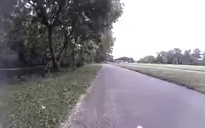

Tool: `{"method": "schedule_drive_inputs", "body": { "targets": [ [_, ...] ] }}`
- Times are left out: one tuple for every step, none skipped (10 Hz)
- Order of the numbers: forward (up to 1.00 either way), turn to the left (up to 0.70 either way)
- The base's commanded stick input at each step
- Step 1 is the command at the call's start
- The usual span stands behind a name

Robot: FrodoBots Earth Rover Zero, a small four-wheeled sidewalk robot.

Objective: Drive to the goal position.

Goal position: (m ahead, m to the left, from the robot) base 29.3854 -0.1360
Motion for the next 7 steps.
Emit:
{"method": "schedule_drive_inputs", "body": {
  "targets": [
    [0.7,-0.01],
    [0.7,-0.01],
    [0.7,-0.01],
    [0.7,-0.01],
    [0.7,-0.01],
    [0.7,-0.01],
    [0.7,-0.01]
  ]
}}
